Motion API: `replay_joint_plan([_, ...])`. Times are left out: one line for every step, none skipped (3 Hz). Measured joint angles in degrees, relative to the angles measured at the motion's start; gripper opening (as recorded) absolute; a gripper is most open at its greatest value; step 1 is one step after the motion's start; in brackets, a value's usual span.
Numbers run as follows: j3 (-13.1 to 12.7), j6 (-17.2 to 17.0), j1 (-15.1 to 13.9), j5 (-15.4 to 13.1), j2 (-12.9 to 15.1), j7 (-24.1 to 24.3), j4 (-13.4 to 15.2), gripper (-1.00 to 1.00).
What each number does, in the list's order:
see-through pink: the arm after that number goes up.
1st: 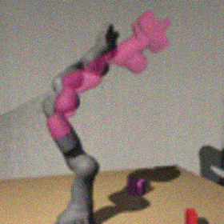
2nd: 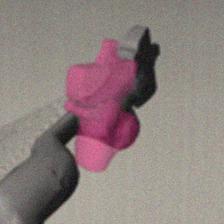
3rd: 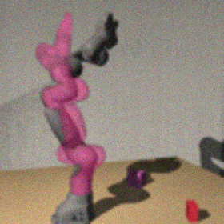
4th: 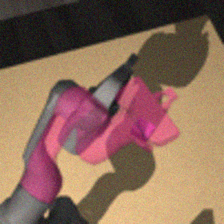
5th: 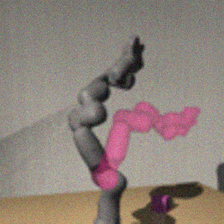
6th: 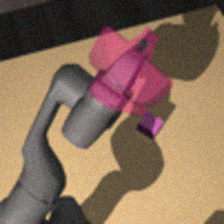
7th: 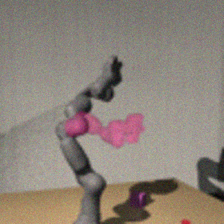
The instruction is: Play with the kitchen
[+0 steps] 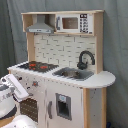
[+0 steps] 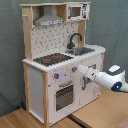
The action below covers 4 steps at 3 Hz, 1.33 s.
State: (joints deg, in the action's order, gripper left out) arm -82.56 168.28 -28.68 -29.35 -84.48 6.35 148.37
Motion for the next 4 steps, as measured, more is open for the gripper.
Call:
replay_joint_plan([0.5,5.4,-2.5,0.0,-0.4,2.0,1.0,1.00])
replay_joint_plan([0.9,10.9,-5.4,0.0,-0.7,3.7,1.2,1.00])
replay_joint_plan([1.6,16.3,-8.0,0.0,-0.7,5.4,1.3,1.00])
replay_joint_plan([2.3,22.1,-10.4,0.1,-0.7,7.3,1.3,1.00])
